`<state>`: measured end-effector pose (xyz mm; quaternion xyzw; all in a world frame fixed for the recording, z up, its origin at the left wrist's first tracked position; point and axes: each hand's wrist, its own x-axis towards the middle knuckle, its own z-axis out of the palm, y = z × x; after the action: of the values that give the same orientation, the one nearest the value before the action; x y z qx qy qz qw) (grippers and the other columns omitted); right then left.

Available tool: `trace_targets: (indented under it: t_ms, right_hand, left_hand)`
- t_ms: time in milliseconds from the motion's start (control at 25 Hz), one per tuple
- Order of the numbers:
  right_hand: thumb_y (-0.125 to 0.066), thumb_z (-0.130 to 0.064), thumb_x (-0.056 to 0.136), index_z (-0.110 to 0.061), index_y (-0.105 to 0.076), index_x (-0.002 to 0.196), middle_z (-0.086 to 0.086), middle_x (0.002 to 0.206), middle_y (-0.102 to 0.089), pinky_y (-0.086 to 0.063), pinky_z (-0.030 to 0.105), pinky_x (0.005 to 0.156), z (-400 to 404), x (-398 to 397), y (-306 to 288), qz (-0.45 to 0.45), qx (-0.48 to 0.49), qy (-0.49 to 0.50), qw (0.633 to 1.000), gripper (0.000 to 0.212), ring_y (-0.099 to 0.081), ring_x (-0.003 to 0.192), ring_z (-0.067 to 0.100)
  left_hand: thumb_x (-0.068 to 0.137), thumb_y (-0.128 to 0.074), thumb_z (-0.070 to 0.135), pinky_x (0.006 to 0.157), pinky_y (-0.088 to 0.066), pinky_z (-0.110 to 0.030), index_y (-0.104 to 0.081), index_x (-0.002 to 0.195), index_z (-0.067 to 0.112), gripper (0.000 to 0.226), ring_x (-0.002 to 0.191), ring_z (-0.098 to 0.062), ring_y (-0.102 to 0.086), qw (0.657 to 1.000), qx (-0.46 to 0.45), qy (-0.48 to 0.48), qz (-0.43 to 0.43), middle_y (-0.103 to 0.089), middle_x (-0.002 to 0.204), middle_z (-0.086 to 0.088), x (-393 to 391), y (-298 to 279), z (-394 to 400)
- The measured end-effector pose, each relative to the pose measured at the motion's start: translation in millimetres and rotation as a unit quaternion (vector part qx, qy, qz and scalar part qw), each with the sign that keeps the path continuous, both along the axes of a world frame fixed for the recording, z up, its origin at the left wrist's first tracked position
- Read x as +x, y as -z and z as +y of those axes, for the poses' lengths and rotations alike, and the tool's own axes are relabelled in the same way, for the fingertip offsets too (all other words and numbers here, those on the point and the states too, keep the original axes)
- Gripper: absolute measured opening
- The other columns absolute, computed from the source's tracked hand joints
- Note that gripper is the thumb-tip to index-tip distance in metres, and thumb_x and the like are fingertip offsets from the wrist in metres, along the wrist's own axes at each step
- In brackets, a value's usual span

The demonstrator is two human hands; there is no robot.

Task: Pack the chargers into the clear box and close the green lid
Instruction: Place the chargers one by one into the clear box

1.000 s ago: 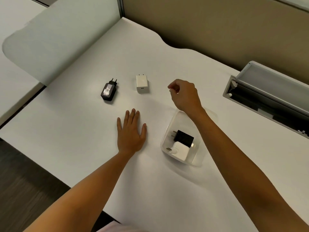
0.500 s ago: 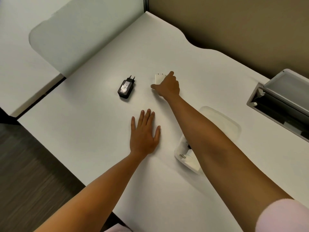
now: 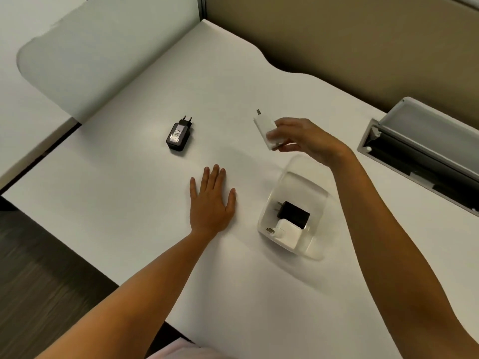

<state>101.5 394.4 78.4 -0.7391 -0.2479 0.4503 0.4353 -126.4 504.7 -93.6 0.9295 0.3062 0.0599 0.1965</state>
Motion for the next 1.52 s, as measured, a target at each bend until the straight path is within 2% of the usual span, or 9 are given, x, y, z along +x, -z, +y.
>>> trace_targets:
  t_ms: [160,280,440,760,880,1040,1320,1400,1520]
  right_hand:
    - [-0.077,-0.043,0.072,-0.030,-0.068,0.108,-0.006,0.097,-0.070,-0.058,0.022,0.076,-82,-17,-15,-0.053,-0.126,-0.065,0.988,0.040,-0.070,0.089,0.012]
    - [-0.078,-0.049,0.068,-0.032,-0.061,0.110,-0.006,0.099,-0.065,-0.055,0.028,0.072,-112,-32,0,-0.172,-0.273,-0.071,0.944,0.048,-0.065,0.085,0.015]
    - [-0.079,-0.043,0.070,-0.024,-0.055,0.122,0.001,0.112,-0.061,-0.051,0.036,0.080,-117,-46,31,-0.259,-0.334,-0.054,0.904,0.060,-0.058,0.097,0.022]
    - [-0.076,-0.031,0.081,-0.017,-0.044,0.138,0.009,0.134,-0.053,-0.044,0.035,0.092,-100,-48,65,-0.264,-0.325,-0.075,0.905,0.067,-0.052,0.117,0.028]
    - [-0.066,-0.031,0.089,-0.015,-0.046,0.140,0.010,0.136,-0.053,-0.043,0.035,0.096,-102,-44,68,-0.253,-0.314,-0.072,0.912,0.057,-0.052,0.120,0.028]
    - [-0.053,-0.015,0.097,-0.014,-0.050,0.140,0.010,0.140,-0.054,-0.042,0.035,0.101,-103,-48,75,-0.267,-0.292,-0.021,0.918,0.043,-0.054,0.124,0.030]
    - [-0.052,-0.018,0.097,-0.011,-0.054,0.136,0.012,0.136,-0.057,-0.044,0.037,0.101,-100,-50,78,-0.289,-0.312,-0.017,0.905,0.039,-0.055,0.122,0.031]
    - [-0.055,-0.021,0.096,-0.011,-0.057,0.132,0.011,0.131,-0.061,-0.045,0.039,0.101,-96,-55,72,-0.324,-0.262,0.040,0.908,0.038,-0.056,0.120,0.029]
    - [-0.057,-0.019,0.094,-0.013,-0.067,0.111,0.002,0.107,-0.071,-0.054,0.031,0.087,-85,-66,60,-0.396,-0.116,0.184,0.892,0.021,-0.066,0.095,0.017]
  left_hand:
    - [0.101,-0.031,0.050,0.125,-0.004,-0.051,-0.027,0.157,0.019,0.065,0.156,-0.018,-0.012,1.000,0.013,-0.003,0.004,-0.024,0.166,0.000,0,0,0]
    - [0.100,-0.031,0.050,0.125,-0.004,-0.051,-0.028,0.157,0.018,0.065,0.156,-0.018,-0.013,1.000,0.009,-0.004,0.001,-0.025,0.166,0.000,0,0,0]
    - [0.100,-0.031,0.050,0.125,-0.005,-0.051,-0.028,0.157,0.018,0.065,0.156,-0.018,-0.013,1.000,0.013,-0.004,0.001,-0.025,0.166,0.000,0,0,-1]
    - [0.100,-0.030,0.050,0.126,-0.003,-0.050,-0.027,0.158,0.019,0.066,0.156,-0.018,-0.012,1.000,0.012,-0.005,0.007,-0.023,0.167,0.000,-1,-1,1]
    - [0.101,-0.031,0.050,0.126,-0.002,-0.050,-0.025,0.158,0.019,0.066,0.156,-0.017,-0.011,1.000,0.012,-0.003,0.013,-0.022,0.167,0.000,-1,-1,0]
    - [0.101,-0.031,0.050,0.126,-0.002,-0.050,-0.025,0.158,0.018,0.066,0.156,-0.017,-0.010,1.000,0.012,-0.002,0.014,-0.021,0.167,0.000,0,-1,0]
    - [0.101,-0.033,0.048,0.126,-0.002,-0.050,-0.027,0.158,0.018,0.065,0.156,-0.018,-0.012,1.000,0.010,-0.002,0.003,-0.023,0.166,0.000,-1,-2,-1]
    - [0.101,-0.033,0.048,0.126,-0.001,-0.049,-0.027,0.158,0.018,0.064,0.156,-0.018,-0.011,1.000,0.007,0.000,0.000,-0.023,0.167,0.000,-1,-3,1]
    - [0.102,-0.032,0.045,0.126,-0.001,-0.048,-0.029,0.157,0.019,0.061,0.156,-0.017,-0.012,1.000,-0.010,0.014,-0.008,-0.023,0.166,0.000,-4,-3,4]
